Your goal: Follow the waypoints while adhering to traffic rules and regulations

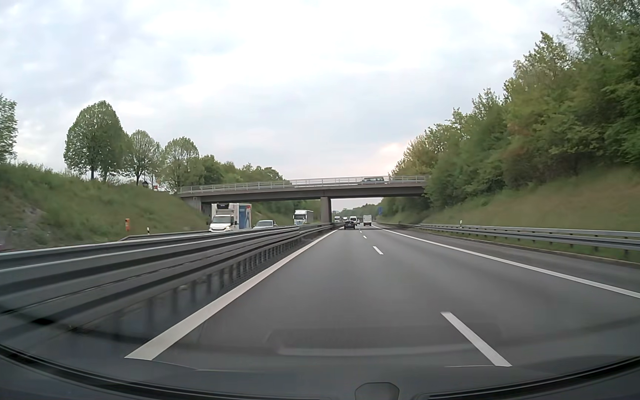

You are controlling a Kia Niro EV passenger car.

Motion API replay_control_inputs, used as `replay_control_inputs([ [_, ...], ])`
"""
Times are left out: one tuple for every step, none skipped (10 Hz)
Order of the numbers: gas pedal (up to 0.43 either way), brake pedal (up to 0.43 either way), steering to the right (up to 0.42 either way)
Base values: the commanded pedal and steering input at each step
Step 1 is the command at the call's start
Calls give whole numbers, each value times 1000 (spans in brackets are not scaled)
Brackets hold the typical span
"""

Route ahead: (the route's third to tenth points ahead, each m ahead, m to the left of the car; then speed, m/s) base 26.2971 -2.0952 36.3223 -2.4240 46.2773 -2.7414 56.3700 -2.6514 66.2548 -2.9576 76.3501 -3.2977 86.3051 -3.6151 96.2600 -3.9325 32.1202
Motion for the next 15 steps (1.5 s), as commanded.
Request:
replay_control_inputs([
  [169,0,2],
  [169,0,2],
  [169,0,2],
  [169,0,2],
  [169,0,1],
  [169,0,2],
  [169,0,2],
  [169,0,2],
  [169,0,2],
  [169,0,1],
  [169,0,2],
  [169,0,1],
  [169,0,2],
  [169,0,2],
  [169,0,2],
])
